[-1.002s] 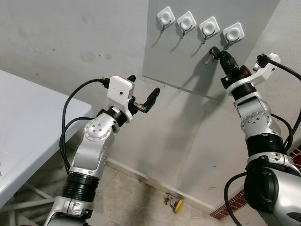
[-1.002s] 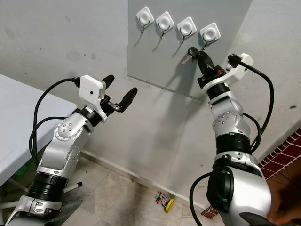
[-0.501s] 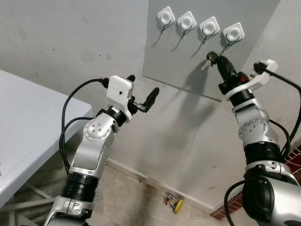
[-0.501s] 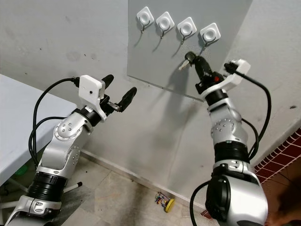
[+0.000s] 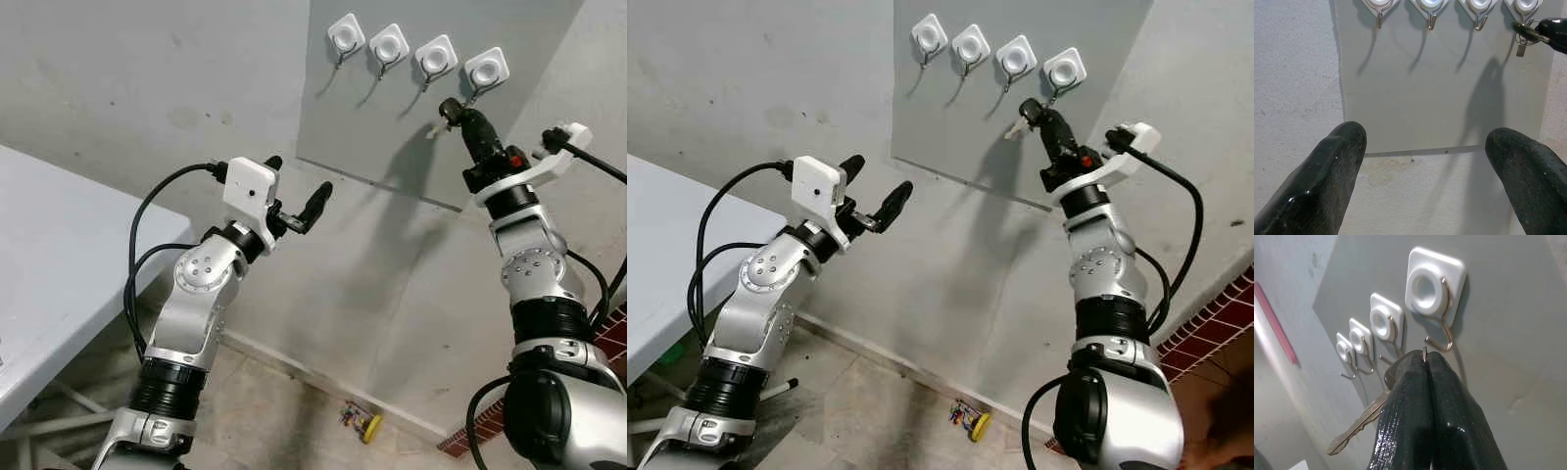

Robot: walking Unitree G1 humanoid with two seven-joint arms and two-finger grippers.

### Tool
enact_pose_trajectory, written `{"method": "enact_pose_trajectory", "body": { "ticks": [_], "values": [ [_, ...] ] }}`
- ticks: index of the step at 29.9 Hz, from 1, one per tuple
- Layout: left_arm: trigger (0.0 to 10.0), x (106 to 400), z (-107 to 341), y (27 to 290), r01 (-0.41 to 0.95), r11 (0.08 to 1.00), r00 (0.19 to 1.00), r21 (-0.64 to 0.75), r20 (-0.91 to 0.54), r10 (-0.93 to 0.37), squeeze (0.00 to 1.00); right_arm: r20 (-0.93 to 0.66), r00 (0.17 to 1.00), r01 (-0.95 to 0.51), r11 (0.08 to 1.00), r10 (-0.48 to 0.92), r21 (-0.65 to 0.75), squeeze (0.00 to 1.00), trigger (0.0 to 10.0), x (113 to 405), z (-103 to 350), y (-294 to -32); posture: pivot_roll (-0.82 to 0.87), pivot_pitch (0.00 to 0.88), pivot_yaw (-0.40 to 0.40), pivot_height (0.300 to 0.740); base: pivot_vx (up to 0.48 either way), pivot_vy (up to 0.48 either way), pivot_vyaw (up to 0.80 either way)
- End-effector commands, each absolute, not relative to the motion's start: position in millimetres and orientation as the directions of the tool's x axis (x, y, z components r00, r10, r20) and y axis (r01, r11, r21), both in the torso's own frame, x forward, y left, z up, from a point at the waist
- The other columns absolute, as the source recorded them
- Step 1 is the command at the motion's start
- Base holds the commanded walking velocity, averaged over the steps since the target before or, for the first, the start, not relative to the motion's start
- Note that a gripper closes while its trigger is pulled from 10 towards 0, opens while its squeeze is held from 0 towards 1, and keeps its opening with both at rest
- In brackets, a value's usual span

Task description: Hang keys on a hook

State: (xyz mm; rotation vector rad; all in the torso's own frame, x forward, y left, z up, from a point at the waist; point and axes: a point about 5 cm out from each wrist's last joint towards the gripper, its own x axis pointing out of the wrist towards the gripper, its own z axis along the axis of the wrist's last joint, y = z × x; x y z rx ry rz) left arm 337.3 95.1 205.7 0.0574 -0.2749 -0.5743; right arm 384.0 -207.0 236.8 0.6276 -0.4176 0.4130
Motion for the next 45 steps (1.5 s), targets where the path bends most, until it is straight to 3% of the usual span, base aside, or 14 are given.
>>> {"method": "enact_pose_trajectory", "body": {
  "ticks": [1,22,38,45],
  "values": [
    [10.0,336.6,210.0,91.6,0.534,0.833,0.794,0.144,0.254,-0.553,0.00,0.545,0.807,-0.509,0.733,0.226,0.451,0.00,10.0,383.2,255.7,-211.4,0.04,0.000,-0.094,0.740,0.000,0.000,0.00],
    [10.0,336.7,209.3,94.3,0.523,0.840,0.802,0.143,0.251,-0.542,0.00,0.554,0.806,-0.508,0.721,0.206,0.471,0.00,10.0,384.9,258.8,-213.6,0.05,0.000,-0.098,0.740,0.000,0.000,0.00],
    [10.0,335.5,209.4,96.6,0.517,0.843,0.805,0.147,0.251,-0.538,0.00,0.469,0.870,-0.461,0.593,0.155,0.660,0.00,10.0,392.9,252.0,-217.4,0.06,0.000,-0.100,0.740,0.000,0.000,0.00],
    [10.0,335.2,209.8,97.5,0.512,0.846,0.807,0.148,0.254,-0.533,0.00,0.433,0.886,-0.435,0.622,0.167,0.651,0.00,10.0,394.4,245.1,-215.0,0.06,0.000,-0.105,0.740,0.000,0.000,0.00]
  ]
}}
